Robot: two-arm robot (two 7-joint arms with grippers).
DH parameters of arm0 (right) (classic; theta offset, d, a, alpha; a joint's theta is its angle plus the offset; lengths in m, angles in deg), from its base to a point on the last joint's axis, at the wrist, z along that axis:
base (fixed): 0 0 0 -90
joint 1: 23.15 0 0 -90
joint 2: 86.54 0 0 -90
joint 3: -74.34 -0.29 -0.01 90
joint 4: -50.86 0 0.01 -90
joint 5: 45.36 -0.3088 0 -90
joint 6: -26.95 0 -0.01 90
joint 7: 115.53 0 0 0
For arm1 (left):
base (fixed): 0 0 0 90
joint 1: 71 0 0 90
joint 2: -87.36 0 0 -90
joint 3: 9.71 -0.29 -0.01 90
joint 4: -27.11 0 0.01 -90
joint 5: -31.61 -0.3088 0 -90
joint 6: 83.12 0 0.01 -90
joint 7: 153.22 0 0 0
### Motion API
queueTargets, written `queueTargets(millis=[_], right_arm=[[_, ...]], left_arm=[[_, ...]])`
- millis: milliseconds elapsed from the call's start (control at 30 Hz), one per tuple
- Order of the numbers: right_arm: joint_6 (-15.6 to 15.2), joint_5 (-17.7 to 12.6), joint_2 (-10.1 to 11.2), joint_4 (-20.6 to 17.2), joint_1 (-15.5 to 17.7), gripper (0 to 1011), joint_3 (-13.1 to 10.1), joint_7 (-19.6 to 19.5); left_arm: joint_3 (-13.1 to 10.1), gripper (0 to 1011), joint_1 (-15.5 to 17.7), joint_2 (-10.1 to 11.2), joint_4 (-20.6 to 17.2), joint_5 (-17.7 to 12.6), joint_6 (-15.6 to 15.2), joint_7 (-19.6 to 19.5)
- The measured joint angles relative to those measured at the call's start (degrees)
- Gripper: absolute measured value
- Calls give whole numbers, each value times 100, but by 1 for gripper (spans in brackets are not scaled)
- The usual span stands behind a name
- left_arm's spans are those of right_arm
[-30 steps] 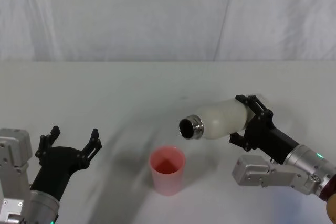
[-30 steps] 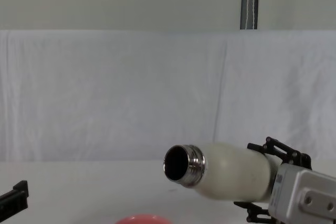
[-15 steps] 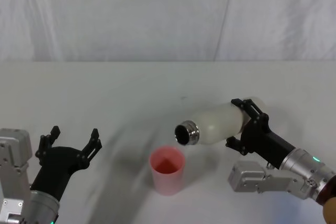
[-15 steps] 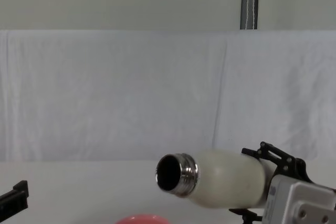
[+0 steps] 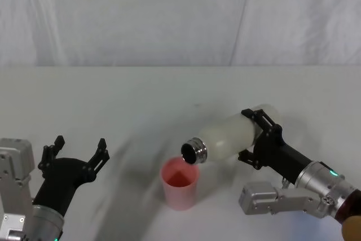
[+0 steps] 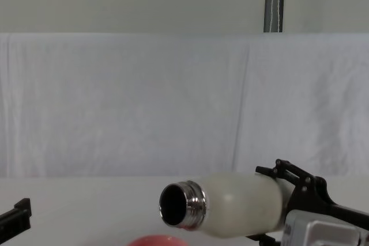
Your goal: Grasp the thermos with one hand and pour water into the cup lid.
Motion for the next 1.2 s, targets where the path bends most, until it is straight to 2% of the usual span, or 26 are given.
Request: queueTargets(millis=[400, 1200], right_arm=[[-129, 293, 7, 60, -153, 956, 61, -263], [-132, 468, 59, -45, -196, 956, 265, -311]], left_arm=[[0, 1001, 0, 0, 0, 0, 0, 0], [0, 1001, 0, 0, 0, 0, 0, 0]])
